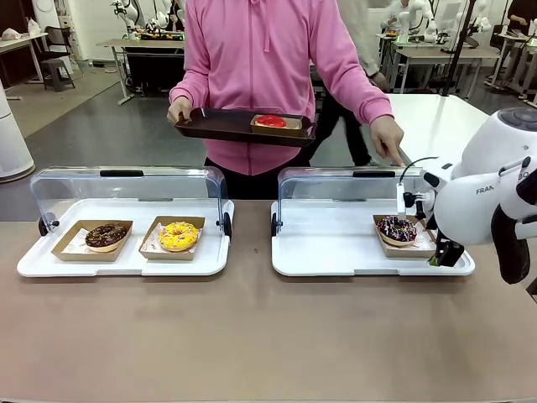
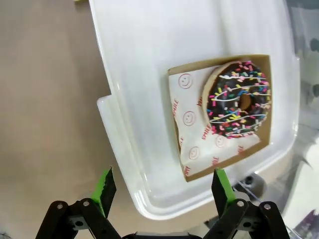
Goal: Provide the desired donut to the person.
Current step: Pick up and lift the Paper togo box containing the Donut pointed at by the person.
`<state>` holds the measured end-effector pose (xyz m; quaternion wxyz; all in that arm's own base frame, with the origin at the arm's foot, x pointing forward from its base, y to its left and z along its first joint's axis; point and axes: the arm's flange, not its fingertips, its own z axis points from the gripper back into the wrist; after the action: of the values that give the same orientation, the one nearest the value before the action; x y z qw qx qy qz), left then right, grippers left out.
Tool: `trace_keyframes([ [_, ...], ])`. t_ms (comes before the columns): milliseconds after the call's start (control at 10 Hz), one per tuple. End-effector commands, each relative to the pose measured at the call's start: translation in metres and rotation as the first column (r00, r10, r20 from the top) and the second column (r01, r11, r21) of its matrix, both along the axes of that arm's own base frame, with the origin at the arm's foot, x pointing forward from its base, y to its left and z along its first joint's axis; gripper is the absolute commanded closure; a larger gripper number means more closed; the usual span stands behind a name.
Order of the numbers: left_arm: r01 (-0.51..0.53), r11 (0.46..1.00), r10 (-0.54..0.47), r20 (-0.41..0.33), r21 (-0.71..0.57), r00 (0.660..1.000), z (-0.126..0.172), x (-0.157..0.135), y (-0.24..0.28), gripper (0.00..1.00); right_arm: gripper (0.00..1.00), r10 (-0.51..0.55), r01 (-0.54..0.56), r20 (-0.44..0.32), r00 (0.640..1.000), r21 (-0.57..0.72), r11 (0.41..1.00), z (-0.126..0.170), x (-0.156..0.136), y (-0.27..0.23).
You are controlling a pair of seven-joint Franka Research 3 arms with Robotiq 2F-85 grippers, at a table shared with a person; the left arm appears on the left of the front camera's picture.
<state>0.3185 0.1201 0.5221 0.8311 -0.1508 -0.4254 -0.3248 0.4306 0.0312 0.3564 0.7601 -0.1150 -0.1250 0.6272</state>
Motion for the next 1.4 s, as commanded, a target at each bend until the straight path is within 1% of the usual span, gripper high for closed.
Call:
trace_keyframes([
  [0, 0.002, 1.000, -0.002, 0.003, -0.015, 1.000, -0.001, 0.000, 0.001, 0.00, 0.00, 0.027, -0.027, -0.012, 1.000, -0.010, 1.000, -0.015, 0.001, -0.007],
  [100, 0.002, 1.000, -0.002, 0.003, -0.015, 1.000, -0.001, 0.000, 0.001, 0.00, 0.00, 0.055, -0.055, -0.037, 0.998, 0.000, 0.998, -0.017, 0.004, -0.009],
  [200, 0.002, 1.000, -0.002, 0.003, -0.015, 1.000, -0.001, 0.000, 0.001, 0.00, 0.00, 0.083, -0.083, -0.038, 0.996, 0.006, 0.997, -0.018, 0.006, -0.011],
  [300, 0.002, 1.000, -0.002, 0.003, -0.015, 1.000, -0.001, 0.000, 0.001, 0.00, 0.00, 0.086, -0.086, -0.046, 0.995, -0.003, 0.996, -0.019, 0.008, -0.012],
  [600, 0.002, 1.000, -0.002, 0.003, -0.015, 1.000, -0.001, 0.000, 0.001, 0.00, 0.00, 0.081, -0.080, -0.043, 0.996, 0.020, 0.997, -0.017, 0.011, -0.012],
  [700, 0.002, 1.000, -0.002, 0.003, -0.015, 1.000, -0.001, 0.000, 0.001, 0.00, 0.00, 0.094, -0.094, -0.053, 0.994, 0.012, 0.996, -0.016, 0.014, -0.012],
  [900, 0.002, 1.000, -0.002, 0.003, -0.015, 1.000, -0.001, 0.000, 0.001, 0.00, 0.00, 0.081, -0.081, -0.048, 0.996, 0.018, 0.997, -0.014, 0.025, -0.011],
  [1000, 0.002, 1.000, -0.002, 0.003, -0.015, 1.000, -0.001, 0.000, 0.001, 0.00, 0.00, 0.056, -0.055, -0.040, 0.998, 0.034, 0.998, -0.015, 0.033, -0.013],
  [1200, 0.002, 1.000, -0.002, 0.003, -0.015, 1.000, -0.001, 0.000, 0.001, 0.00, 0.00, 0.061, -0.059, -0.060, 0.996, 0.028, 0.998, -0.018, 0.043, -0.016],
  [1300, 0.002, 1.000, -0.002, 0.003, -0.015, 1.000, -0.001, 0.000, 0.001, 0.00, 0.11, 0.071, -0.069, -0.073, 0.995, 0.035, 0.997, -0.022, 0.047, -0.016],
])
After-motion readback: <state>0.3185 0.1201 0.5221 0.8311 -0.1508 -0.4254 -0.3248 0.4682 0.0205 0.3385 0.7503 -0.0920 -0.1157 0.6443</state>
